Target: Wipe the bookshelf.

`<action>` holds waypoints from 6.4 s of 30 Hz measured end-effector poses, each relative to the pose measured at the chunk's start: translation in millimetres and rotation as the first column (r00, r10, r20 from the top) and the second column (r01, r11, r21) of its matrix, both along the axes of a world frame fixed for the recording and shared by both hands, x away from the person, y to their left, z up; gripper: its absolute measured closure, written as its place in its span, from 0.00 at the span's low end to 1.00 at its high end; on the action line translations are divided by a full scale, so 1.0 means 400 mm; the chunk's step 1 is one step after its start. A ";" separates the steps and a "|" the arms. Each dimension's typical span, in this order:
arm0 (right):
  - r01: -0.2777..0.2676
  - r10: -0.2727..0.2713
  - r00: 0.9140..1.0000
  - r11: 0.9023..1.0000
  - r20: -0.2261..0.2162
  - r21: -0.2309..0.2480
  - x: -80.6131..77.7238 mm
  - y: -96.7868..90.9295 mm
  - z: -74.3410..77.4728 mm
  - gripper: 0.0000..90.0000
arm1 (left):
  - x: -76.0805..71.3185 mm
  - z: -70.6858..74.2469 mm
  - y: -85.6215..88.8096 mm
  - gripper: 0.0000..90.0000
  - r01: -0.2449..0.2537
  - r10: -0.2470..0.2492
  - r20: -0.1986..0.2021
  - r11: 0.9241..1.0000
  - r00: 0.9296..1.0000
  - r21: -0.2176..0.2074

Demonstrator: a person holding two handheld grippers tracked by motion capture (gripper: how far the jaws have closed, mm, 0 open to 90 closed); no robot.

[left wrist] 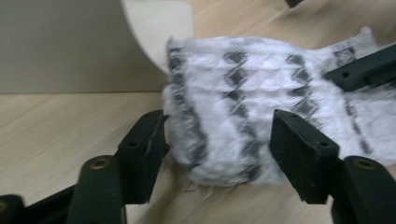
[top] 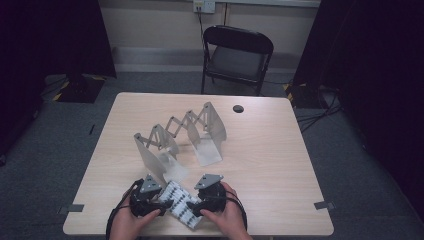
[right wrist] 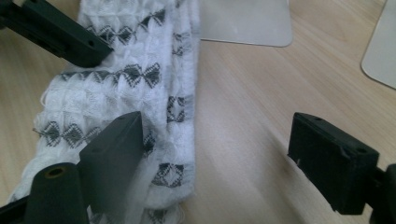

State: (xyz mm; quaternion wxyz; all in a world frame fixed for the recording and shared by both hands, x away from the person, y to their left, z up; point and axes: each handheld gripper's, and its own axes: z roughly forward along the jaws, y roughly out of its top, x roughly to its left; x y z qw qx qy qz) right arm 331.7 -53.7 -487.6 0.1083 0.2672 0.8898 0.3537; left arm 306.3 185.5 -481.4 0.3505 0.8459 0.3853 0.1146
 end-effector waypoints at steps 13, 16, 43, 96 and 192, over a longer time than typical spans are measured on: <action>0.045 -0.045 0.999 0.999 -0.018 0.025 0.017 -0.060 -0.007 0.20 | 0.006 0.009 0.042 0.29 0.000 0.000 0.003 0.999 1.000 -0.045; 0.057 -0.057 0.998 0.998 -0.014 0.019 0.018 -0.071 -0.006 0.20 | 0.004 0.010 0.039 0.29 0.005 -0.005 0.003 0.999 1.000 -0.052; 0.145 -0.144 0.989 0.989 0.012 -0.017 0.054 -0.162 0.022 0.34 | 0.014 0.002 0.080 0.29 -0.011 0.011 0.011 1.000 1.000 -0.006; 0.103 -0.101 0.992 0.994 -0.074 0.026 0.090 -0.013 0.085 0.81 | 0.020 -0.048 0.163 0.12 -0.069 0.067 0.104 0.998 0.992 0.009; -0.019 0.023 0.995 0.999 -0.102 0.038 0.127 0.122 0.018 0.78 | 0.018 -0.049 0.163 0.11 -0.070 0.069 0.100 0.997 0.993 0.007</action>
